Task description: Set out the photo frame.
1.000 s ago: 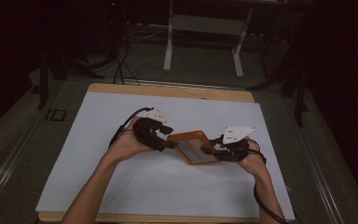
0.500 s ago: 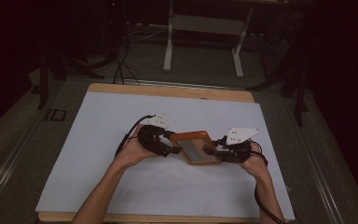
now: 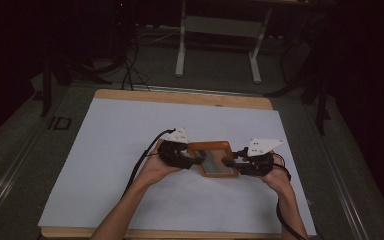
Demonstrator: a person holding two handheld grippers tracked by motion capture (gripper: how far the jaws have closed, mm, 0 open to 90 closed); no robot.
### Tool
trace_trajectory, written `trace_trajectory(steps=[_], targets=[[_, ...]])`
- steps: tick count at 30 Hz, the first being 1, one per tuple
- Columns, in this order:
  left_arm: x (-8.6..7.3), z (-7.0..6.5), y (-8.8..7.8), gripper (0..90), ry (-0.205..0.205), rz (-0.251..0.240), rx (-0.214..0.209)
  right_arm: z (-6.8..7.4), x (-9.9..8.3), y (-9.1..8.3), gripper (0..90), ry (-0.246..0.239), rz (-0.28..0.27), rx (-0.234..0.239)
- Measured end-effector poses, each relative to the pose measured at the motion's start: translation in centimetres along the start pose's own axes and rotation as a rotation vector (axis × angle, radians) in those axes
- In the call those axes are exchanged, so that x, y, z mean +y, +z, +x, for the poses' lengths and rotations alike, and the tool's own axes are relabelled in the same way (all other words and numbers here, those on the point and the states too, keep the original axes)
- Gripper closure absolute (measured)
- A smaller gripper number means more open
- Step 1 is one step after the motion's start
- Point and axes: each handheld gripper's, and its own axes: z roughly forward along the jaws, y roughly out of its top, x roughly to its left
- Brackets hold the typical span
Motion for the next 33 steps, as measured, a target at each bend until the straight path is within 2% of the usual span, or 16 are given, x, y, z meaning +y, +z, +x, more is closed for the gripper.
trace_trajectory(steps=[8,14,19,24,31,33], targets=[[0.3,-0.7,0.4,54.5,0.039,0.002,0.029,-0.2,-0.4,-0.3,67.5,0.021,0.015,-0.004],[0.6,-1.6,0.8,56.5,0.068,-0.012,0.055,-0.4,-1.0,-0.5,64.3,0.07,0.034,-0.01],[0.9,-2.0,1.2,58.0,0.078,-0.022,0.054,-0.7,-1.6,-0.8,62.4,0.127,0.033,-0.002],[1.1,-1.9,1.5,58.4,0.064,-0.039,0.042,-1.0,-2.3,-1.0,62.2,0.173,0.022,0.014],[1.5,-2.0,1.9,59.5,0.074,-0.041,0.034,-1.5,-3.1,-1.2,62.1,0.211,0.008,0.039],[1.5,-2.0,2.0,59.7,0.066,-0.039,0.026,-1.6,-3.3,-1.2,62.2,0.218,0.002,0.046]])
